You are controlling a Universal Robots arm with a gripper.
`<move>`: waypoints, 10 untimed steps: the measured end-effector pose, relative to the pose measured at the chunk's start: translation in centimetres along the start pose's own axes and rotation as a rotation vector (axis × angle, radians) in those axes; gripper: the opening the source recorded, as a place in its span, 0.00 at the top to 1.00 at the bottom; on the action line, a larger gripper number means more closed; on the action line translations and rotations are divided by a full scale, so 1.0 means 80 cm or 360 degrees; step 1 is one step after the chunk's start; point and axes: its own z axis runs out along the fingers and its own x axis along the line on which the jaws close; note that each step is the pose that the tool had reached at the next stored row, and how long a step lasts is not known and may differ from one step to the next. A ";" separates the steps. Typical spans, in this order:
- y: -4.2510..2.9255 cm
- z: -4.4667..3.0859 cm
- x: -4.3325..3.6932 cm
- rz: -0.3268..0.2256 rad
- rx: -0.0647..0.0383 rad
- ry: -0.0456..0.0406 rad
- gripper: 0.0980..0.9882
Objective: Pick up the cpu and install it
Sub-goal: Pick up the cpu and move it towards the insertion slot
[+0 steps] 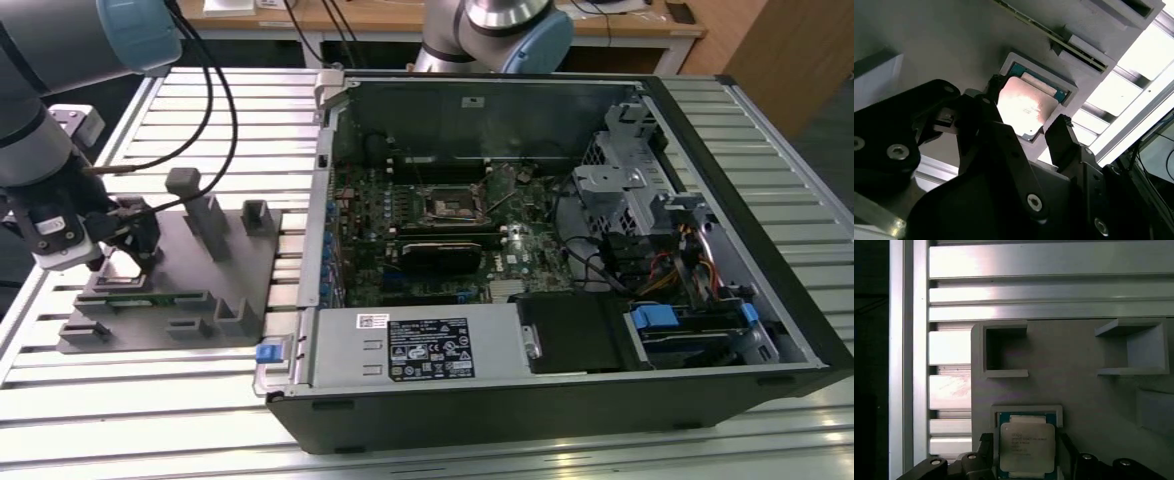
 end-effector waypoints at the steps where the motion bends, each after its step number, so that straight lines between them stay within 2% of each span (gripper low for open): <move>1: 0.0001 0.0001 0.000 -0.0006 0.0000 0.0000 0.41; 10: 0.0015 0.0020 0.000 -0.0037 0.0001 0.0002 0.41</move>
